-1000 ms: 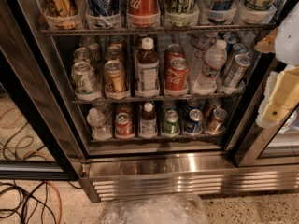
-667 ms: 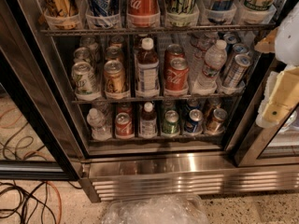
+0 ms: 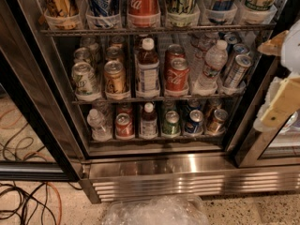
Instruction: Pick green can from top shelf of fridge
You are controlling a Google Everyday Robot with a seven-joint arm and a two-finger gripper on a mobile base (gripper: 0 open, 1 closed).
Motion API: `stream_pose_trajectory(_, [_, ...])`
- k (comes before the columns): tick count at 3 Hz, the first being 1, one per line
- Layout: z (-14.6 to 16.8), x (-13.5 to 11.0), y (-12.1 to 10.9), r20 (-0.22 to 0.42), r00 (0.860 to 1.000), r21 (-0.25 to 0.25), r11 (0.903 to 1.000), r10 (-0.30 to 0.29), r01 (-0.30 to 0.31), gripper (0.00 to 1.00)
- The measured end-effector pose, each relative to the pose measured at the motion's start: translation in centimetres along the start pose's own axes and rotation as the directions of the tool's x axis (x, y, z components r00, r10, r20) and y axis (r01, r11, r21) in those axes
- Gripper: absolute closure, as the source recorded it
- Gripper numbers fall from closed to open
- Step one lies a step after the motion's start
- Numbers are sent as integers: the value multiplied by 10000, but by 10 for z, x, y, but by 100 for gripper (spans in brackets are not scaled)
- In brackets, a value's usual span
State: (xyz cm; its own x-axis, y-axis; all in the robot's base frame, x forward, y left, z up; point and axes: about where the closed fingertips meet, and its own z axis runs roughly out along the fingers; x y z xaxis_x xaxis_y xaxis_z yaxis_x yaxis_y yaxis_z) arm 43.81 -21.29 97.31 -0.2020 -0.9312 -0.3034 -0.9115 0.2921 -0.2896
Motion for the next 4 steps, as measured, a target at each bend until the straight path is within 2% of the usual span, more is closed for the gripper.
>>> stream_pose_trajectory(1, [4,1,1,1455,9888,544,9977,331,-414,0])
stream_pose_trajectory(2, [5,1,-2,3018,9510,1058,9891,663,-1026,0])
stream_pose_trajectory(3, [0,-9,-3,4398,8946,1158,9827,799,-1447,0])
stream_pose_trajectory(4, [-5,-28,-3,5282,8462,983,9847,710,-1440,0])
